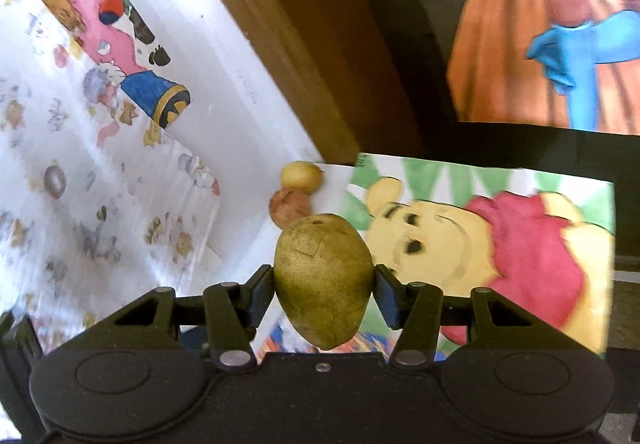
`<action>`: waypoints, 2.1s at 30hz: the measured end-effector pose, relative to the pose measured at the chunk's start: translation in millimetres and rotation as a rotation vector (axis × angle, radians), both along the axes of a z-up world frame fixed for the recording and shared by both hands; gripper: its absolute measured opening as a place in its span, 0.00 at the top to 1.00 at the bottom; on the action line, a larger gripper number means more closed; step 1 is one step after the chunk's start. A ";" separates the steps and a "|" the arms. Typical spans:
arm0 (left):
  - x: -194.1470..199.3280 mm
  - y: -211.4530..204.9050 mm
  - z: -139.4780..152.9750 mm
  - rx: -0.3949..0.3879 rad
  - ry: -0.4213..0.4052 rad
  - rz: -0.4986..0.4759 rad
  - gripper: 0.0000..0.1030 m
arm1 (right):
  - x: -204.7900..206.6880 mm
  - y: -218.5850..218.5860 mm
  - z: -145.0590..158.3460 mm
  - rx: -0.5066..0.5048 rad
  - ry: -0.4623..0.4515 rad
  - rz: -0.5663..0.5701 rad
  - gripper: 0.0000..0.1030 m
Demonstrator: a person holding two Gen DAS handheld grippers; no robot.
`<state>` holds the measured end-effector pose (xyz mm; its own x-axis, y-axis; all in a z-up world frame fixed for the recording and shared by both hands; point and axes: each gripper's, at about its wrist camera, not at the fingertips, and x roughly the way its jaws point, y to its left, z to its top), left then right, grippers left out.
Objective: Organize fruits
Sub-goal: 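Carry the small brown fruit and oval fruit over the metal tray with both tools, then lower both fruits into the tray and open both tools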
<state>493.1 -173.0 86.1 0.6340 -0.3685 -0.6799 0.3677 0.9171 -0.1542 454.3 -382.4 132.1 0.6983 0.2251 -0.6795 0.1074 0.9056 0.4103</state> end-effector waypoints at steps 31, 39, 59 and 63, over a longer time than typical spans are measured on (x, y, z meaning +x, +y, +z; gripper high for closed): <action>-153.4 -54.3 -41.9 0.105 0.185 -0.301 0.73 | -273.7 2.6 -73.7 -0.097 0.133 0.017 0.46; -168.8 -55.7 -50.8 0.157 0.214 -0.375 0.73 | -296.3 15.7 -97.1 -0.094 0.182 0.029 0.46; -176.3 -72.6 -70.0 0.278 0.289 -0.480 0.72 | -300.6 35.4 -115.4 -0.130 0.213 0.034 0.46; -171.1 -74.0 -74.2 0.285 0.304 -0.475 0.72 | -299.0 36.4 -116.9 -0.130 0.215 0.030 0.46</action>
<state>322.0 -247.0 11.9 0.2085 -0.3402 -0.9169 0.7228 0.6852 -0.0899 155.3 -346.1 15.2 0.5287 0.1445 -0.8364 0.1522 0.9533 0.2610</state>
